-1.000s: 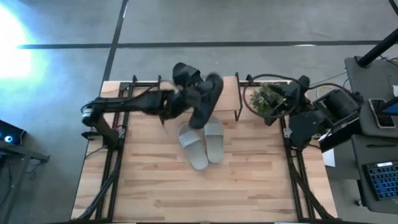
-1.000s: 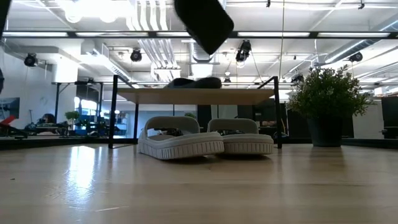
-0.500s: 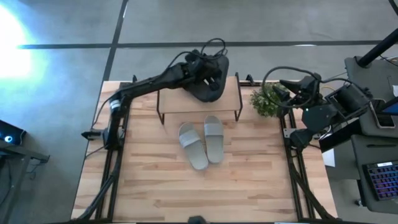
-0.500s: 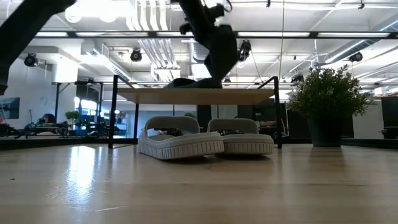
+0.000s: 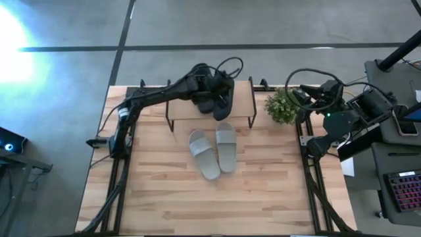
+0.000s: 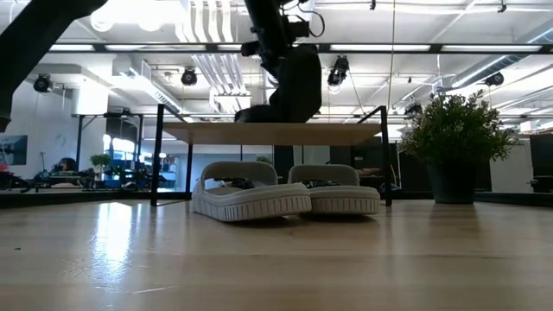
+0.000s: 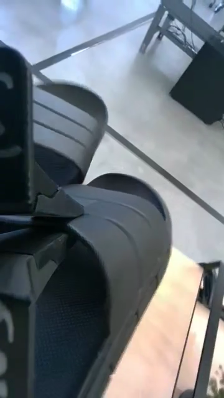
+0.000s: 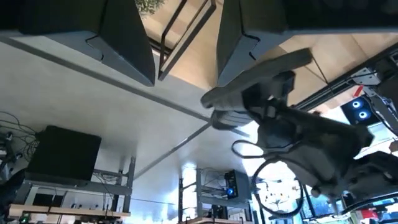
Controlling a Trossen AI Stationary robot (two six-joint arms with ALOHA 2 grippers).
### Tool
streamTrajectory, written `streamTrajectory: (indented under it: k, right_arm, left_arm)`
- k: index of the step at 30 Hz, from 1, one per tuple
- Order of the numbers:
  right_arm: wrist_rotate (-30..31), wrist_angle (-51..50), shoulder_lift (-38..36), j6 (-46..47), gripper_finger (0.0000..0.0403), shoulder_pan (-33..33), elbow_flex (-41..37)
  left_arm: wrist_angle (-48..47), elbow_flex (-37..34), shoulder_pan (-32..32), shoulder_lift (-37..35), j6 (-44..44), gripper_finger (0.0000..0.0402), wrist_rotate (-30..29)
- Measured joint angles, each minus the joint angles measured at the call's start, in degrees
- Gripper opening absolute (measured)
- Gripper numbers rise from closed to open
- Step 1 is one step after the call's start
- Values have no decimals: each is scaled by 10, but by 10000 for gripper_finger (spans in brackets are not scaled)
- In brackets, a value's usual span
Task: Pick and place slides into the shelf
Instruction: Put the black slipper on the shelf
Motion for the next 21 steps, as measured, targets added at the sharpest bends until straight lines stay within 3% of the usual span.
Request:
streamTrajectory:
  k: [5,13,21]
  right_arm:
    - [0,0,2,0,161,0,0]
    - [0,0,9,0,161,0,0]
    - [-1,0,9,-16,161,0,0]
  left_arm:
    - [7,1,-31,-9,5,0,-31]
    - [112,5,-30,-36,71,0,-92]
    - [129,3,-10,16,113,0,-102]
